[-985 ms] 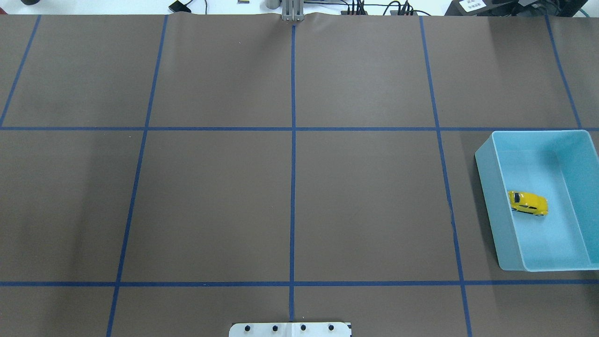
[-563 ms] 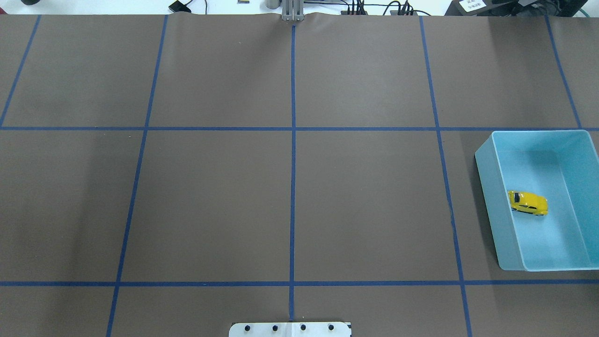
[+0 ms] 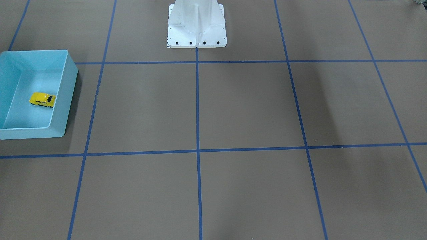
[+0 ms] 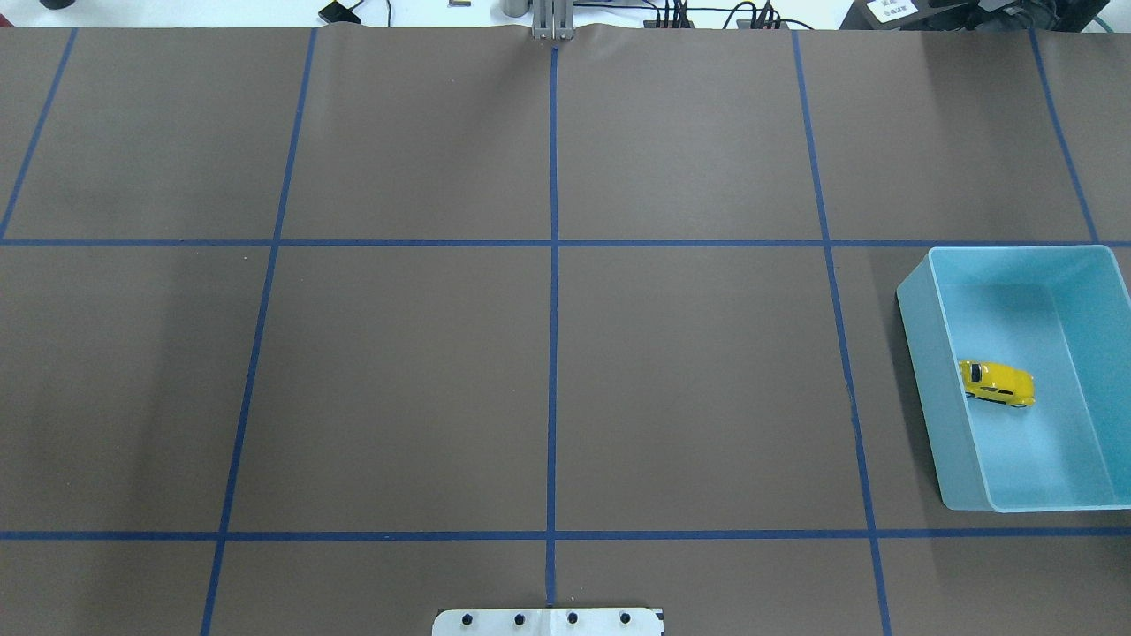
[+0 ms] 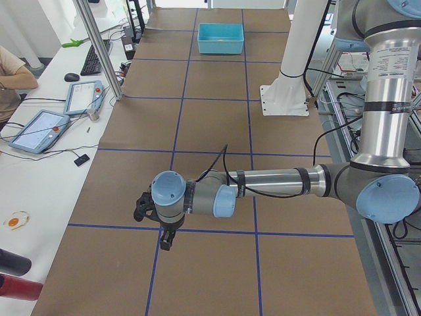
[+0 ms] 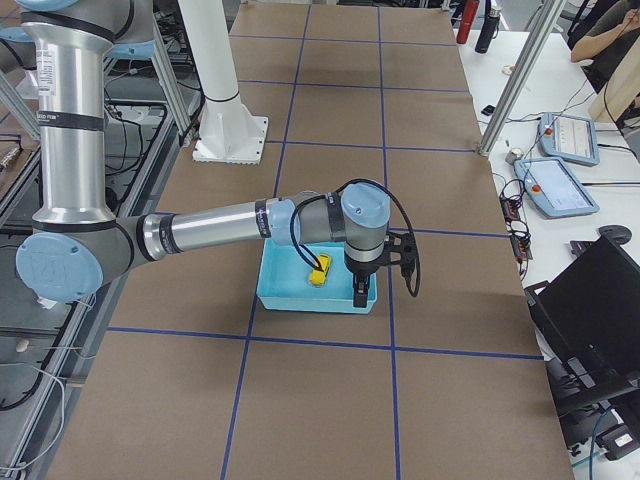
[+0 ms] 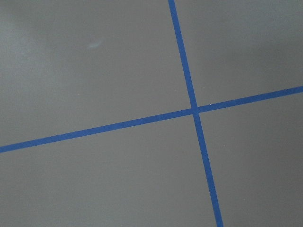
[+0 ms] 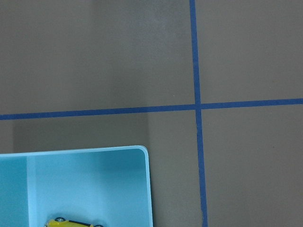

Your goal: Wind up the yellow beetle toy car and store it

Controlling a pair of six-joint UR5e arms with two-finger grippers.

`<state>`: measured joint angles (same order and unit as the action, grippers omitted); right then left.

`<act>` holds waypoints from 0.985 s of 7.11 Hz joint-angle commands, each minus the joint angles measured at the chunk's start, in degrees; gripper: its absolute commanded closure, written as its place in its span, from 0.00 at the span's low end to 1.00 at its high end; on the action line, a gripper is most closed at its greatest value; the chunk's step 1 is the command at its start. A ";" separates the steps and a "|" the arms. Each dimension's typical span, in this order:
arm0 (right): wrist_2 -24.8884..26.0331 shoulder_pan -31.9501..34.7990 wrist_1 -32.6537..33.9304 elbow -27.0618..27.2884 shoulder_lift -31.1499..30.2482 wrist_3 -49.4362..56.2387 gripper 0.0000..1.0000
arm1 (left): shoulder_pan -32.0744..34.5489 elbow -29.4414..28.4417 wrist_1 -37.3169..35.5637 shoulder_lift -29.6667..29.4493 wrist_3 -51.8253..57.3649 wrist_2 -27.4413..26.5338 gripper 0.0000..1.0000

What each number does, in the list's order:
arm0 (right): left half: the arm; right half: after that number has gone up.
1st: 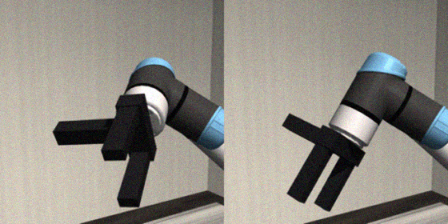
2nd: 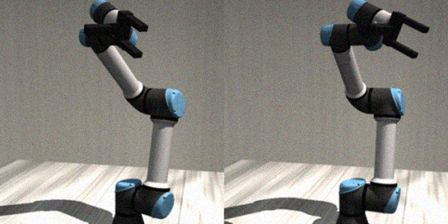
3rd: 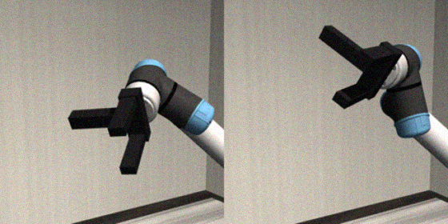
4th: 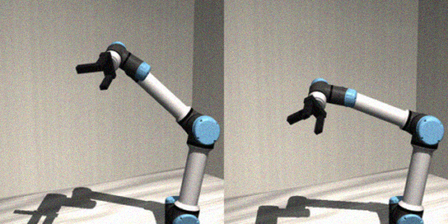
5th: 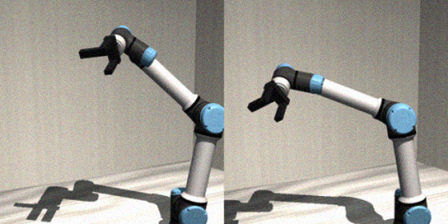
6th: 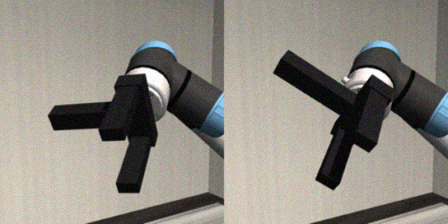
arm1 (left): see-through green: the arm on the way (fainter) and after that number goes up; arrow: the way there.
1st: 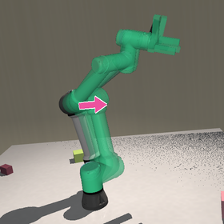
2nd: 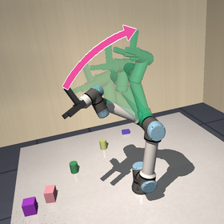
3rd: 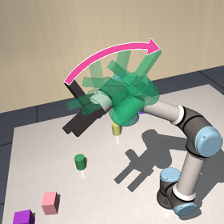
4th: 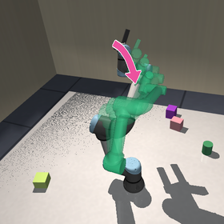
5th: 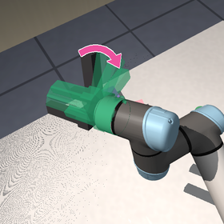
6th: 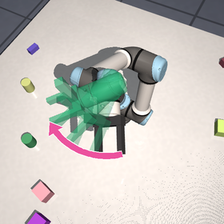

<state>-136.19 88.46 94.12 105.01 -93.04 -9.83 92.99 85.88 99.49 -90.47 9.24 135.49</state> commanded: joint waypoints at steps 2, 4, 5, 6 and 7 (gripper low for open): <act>-0.04 0.22 0.01 0.37 -0.82 0.16 0.00 | 0.00 -0.01 -0.08 0.03 -0.18 0.12 0.01; -0.04 0.65 0.01 0.37 -1.26 0.16 0.00 | 0.00 -0.01 0.01 -0.06 -0.27 0.12 0.01; -0.04 1.00 0.01 0.46 -1.35 0.16 0.00 | 0.00 -0.10 0.01 0.02 -0.18 0.12 0.01; -0.04 1.01 0.01 0.46 -1.35 0.25 0.00 | 0.00 -0.10 0.01 0.03 -0.18 0.12 0.01; -0.04 1.18 0.01 0.46 -1.35 0.25 0.00 | 0.00 -0.01 0.01 0.03 -0.27 0.12 0.01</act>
<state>-136.23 89.46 94.13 105.45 -94.36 -9.61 92.99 85.81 99.49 -90.46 9.03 135.62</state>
